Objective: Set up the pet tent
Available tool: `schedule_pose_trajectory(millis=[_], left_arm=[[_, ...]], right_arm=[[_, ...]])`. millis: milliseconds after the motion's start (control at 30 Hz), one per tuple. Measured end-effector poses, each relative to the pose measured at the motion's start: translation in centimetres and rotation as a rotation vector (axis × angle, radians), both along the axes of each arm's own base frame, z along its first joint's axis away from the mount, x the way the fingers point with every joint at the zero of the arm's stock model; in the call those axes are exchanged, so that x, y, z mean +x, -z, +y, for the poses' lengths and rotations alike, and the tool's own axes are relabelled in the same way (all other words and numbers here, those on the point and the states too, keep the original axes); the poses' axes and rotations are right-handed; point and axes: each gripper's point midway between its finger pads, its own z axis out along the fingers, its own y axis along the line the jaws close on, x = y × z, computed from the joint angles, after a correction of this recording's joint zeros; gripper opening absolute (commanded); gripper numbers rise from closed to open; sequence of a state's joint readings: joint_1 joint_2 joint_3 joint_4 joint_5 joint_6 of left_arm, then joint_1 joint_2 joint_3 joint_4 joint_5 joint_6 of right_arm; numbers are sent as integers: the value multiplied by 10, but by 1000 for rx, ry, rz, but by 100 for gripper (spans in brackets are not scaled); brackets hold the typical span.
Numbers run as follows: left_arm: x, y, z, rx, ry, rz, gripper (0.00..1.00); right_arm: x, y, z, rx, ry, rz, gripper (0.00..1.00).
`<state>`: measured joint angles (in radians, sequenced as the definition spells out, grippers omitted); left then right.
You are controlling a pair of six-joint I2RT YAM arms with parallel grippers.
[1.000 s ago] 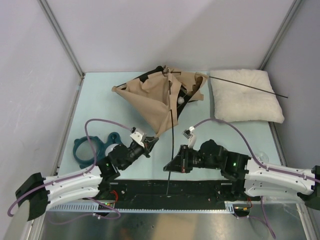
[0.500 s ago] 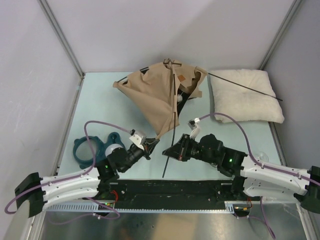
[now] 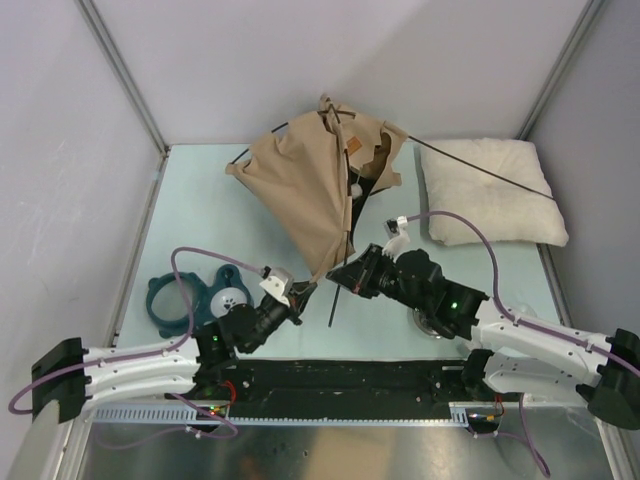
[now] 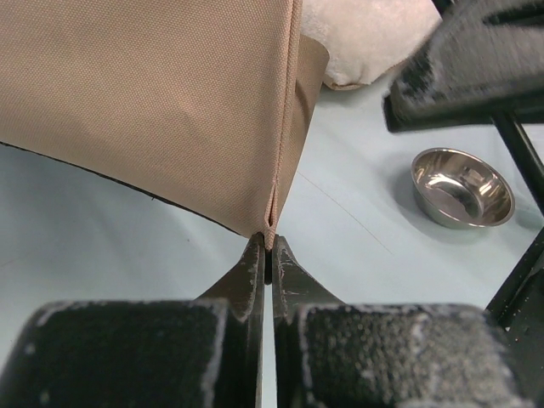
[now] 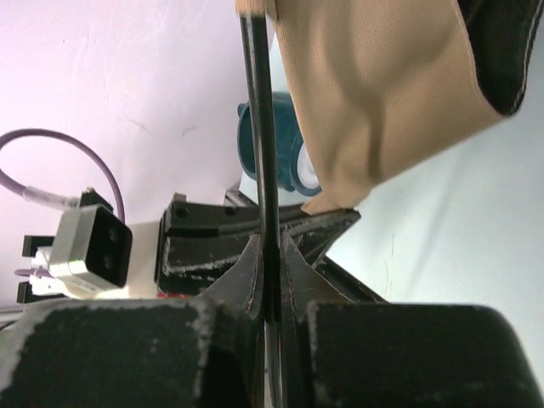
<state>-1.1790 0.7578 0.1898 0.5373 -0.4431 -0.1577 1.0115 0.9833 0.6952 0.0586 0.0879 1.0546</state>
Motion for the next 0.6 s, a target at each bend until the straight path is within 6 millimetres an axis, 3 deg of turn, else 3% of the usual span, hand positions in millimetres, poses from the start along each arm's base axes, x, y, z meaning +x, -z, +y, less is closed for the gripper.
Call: schedule_pose_trajectory(millis=[367, 600], left_arm=[[-10, 14, -6, 52, -9, 13, 0], [-16, 14, -6, 56, -34, 7, 0]], right_arm=[[27, -12, 12, 4, 80, -37, 0], [37, -13, 10, -30, 118, -80, 0]])
